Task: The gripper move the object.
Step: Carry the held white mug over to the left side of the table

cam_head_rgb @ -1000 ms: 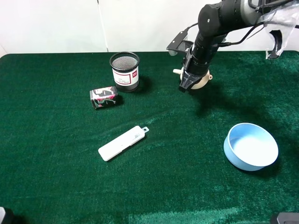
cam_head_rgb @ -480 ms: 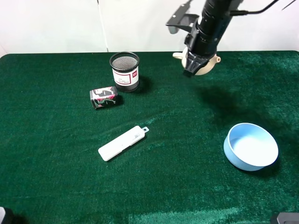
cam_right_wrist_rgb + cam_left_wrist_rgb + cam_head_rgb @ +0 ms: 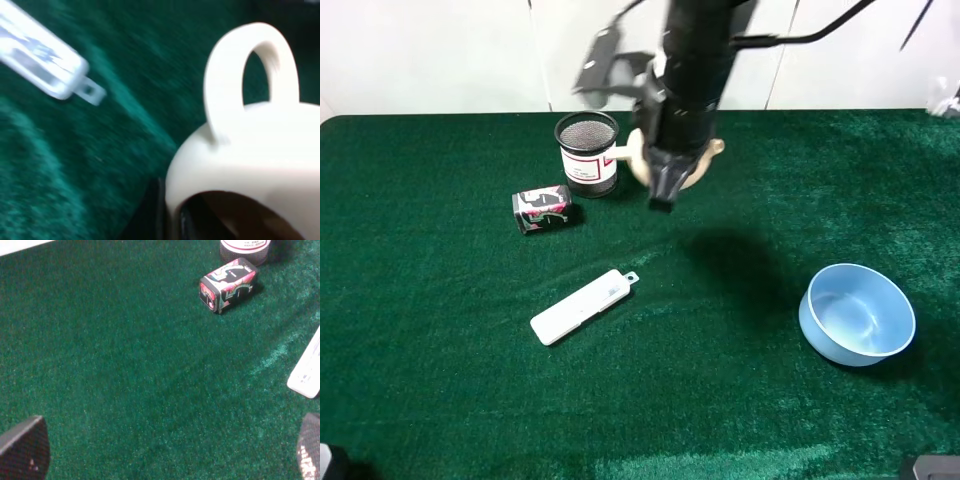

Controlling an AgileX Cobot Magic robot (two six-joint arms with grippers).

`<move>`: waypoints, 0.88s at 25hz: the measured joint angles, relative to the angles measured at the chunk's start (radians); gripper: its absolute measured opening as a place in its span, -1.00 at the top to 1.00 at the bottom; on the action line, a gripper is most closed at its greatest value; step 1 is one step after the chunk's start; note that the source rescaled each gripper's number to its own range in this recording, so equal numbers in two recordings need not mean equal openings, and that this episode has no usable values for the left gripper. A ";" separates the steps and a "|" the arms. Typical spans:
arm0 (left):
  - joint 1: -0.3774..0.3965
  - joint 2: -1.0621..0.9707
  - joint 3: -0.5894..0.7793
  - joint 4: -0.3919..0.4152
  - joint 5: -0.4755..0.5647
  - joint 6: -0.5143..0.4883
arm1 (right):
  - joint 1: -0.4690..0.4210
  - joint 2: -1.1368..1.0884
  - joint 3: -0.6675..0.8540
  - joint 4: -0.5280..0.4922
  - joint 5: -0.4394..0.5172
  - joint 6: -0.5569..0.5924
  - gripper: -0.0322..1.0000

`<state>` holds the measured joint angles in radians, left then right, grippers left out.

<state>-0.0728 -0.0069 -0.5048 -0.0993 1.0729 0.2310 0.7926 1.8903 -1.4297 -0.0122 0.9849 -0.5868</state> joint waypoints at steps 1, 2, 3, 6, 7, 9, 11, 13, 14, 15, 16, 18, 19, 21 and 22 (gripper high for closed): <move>0.000 0.000 0.000 0.000 0.000 0.000 | 0.027 0.000 0.000 0.000 -0.003 -0.011 0.94; 0.000 0.000 0.000 0.000 0.000 0.000 | 0.054 0.000 0.000 0.000 -0.010 -0.020 0.94; 0.000 0.000 0.000 0.000 0.000 0.000 | 0.079 0.001 -0.008 0.000 -0.015 -0.031 0.94; 0.000 0.000 0.000 0.000 0.000 0.000 | 0.145 0.034 -0.080 0.000 0.002 -0.043 0.94; 0.000 0.000 0.000 0.000 0.000 0.000 | 0.163 0.058 -0.125 0.000 0.018 -0.045 0.94; 0.000 0.000 0.000 0.000 0.000 0.000 | 0.203 0.121 -0.222 0.003 0.066 -0.056 0.94; 0.000 0.000 0.000 0.000 0.000 0.000 | 0.237 0.195 -0.341 0.012 0.122 -0.082 0.94; 0.000 0.000 0.000 0.000 0.000 0.000 | 0.261 0.259 -0.456 0.044 0.169 -0.114 0.94; 0.000 0.000 0.000 0.000 0.000 0.000 | 0.271 0.294 -0.517 0.061 0.189 -0.136 0.94; 0.000 0.000 0.000 0.000 0.000 0.000 | 0.279 0.337 -0.575 0.085 0.212 -0.159 0.94; 0.000 0.000 0.000 0.000 0.000 0.000 | 0.284 0.366 -0.621 0.103 0.220 -0.172 0.94; 0.000 0.000 0.000 0.000 0.000 0.000 | 0.293 0.428 -0.704 0.137 0.220 -0.185 0.94; 0.000 0.000 0.000 0.000 0.000 0.000 | 0.296 0.450 -0.729 0.145 0.220 -0.193 0.94; 0.000 0.000 0.000 0.000 0.000 0.000 | 0.302 0.490 -0.765 0.155 0.222 -0.205 0.94; 0.000 0.000 0.000 0.000 -0.001 0.000 | 0.305 0.506 -0.772 0.157 0.222 -0.212 0.94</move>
<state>-0.0728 -0.0072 -0.5048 -0.0993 1.0721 0.2310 1.0974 2.3968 -2.2020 0.1446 1.2070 -0.7992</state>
